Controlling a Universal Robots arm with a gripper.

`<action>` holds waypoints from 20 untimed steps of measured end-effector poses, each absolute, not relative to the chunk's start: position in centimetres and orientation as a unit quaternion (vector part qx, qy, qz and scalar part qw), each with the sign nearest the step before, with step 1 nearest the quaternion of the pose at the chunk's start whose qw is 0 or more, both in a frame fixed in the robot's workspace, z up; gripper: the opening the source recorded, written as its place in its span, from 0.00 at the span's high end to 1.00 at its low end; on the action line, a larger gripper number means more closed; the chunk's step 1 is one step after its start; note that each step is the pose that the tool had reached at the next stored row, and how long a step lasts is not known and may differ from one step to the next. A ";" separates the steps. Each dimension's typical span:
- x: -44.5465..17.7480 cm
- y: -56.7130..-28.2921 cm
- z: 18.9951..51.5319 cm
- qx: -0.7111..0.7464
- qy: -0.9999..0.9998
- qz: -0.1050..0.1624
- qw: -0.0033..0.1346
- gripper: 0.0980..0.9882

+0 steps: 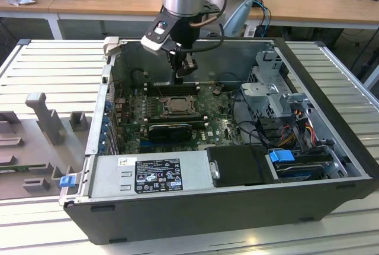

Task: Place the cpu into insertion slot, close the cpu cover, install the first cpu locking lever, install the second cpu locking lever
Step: 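Install the first cpu locking lever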

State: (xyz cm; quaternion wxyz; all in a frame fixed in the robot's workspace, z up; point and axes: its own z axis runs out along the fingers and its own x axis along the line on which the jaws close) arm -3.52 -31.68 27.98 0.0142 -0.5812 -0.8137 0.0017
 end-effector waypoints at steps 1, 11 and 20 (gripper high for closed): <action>-3.5 -31.7 28.0 -0.579 -0.815 0.002 0.014 0.99; -3.5 -31.7 28.0 -0.546 -0.838 0.002 0.014 0.99; -3.5 -31.7 28.0 -0.523 -0.852 0.003 0.014 0.99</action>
